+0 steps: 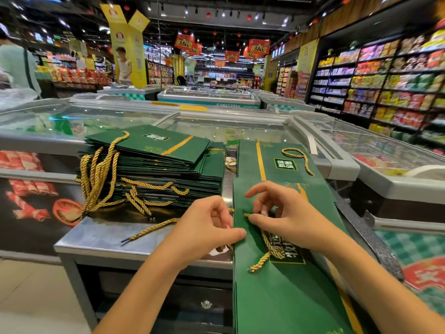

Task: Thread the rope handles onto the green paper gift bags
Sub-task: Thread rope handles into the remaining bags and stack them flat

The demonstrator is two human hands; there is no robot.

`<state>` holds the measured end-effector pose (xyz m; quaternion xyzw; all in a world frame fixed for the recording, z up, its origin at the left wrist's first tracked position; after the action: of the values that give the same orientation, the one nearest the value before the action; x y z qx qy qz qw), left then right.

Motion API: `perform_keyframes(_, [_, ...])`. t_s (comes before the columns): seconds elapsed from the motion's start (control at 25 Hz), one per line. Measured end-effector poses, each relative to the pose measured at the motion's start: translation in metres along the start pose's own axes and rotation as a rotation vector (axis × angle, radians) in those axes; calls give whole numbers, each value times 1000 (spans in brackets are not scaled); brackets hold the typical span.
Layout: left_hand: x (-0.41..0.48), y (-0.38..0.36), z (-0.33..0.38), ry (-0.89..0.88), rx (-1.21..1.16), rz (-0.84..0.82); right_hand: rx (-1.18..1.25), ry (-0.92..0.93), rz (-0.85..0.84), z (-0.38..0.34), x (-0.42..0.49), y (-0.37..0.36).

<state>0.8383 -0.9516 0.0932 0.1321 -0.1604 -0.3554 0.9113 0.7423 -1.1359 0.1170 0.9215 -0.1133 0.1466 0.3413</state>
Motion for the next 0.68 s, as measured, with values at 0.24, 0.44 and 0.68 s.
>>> perform_keyframes(0.24, [-2,0,0,-6,-33,7,-480,-200,-78,-26,-21,-3])
perform_keyframes(0.44, [-3,2,1,-30,-29,49,-397,-208,252,-20,-25,7])
perform_keyframes(0.68, [-1,2,-1,14,-119,75,-219,-177,384,5,-36,13])
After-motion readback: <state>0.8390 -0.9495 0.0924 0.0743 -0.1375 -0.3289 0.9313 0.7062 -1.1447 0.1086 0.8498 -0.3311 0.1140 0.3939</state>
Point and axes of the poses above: each hand's wrist, its own x-axis towards the middle knuckle, its own y-axis out of the back of the hand, z = x × y, the point moved 1 cm from there along x, towards the middle knuckle, and after that the axes turned 2 degrees about x, right-handed, at the moved point
